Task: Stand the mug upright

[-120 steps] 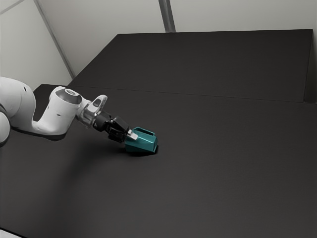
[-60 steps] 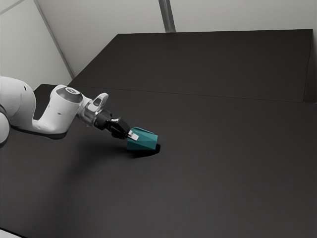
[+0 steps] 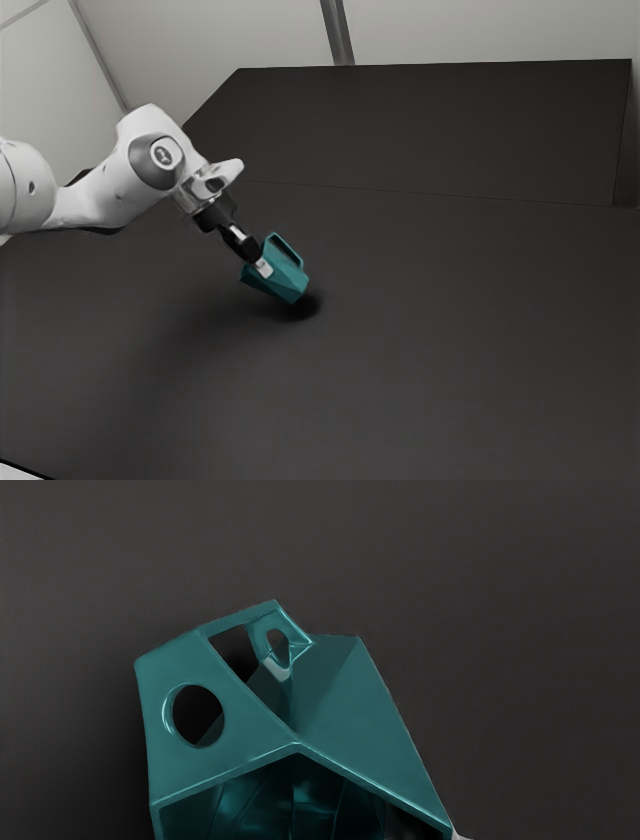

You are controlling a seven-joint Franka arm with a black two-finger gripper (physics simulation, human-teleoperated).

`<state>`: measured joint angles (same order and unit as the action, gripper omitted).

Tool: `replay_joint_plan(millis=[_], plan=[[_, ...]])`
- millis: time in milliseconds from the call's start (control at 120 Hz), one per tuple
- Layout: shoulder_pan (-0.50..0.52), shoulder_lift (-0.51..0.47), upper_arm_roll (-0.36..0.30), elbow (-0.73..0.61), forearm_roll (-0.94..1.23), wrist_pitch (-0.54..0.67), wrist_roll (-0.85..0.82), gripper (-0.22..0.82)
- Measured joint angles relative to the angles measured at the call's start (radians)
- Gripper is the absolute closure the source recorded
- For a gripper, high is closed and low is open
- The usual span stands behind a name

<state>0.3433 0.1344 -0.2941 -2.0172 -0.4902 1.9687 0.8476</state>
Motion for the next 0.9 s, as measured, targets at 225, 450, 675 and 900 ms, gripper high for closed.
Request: replay_joint_plan(millis=[225, 450, 675, 900], plan=[[0.002, -0.055, -0.099, -0.048, 0.283, 0.035, -0.177, 0.78], [-0.011, -0.096, -0.14, -0.115, 0.379, 0.05, -0.345, 0.79], [0.002, -0.091, -0.174, -0.141, 0.476, 0.096, -0.471, 0.79], [0.006, -0.091, -0.191, -0.153, 0.514, 0.119, -0.562, 0.57]])
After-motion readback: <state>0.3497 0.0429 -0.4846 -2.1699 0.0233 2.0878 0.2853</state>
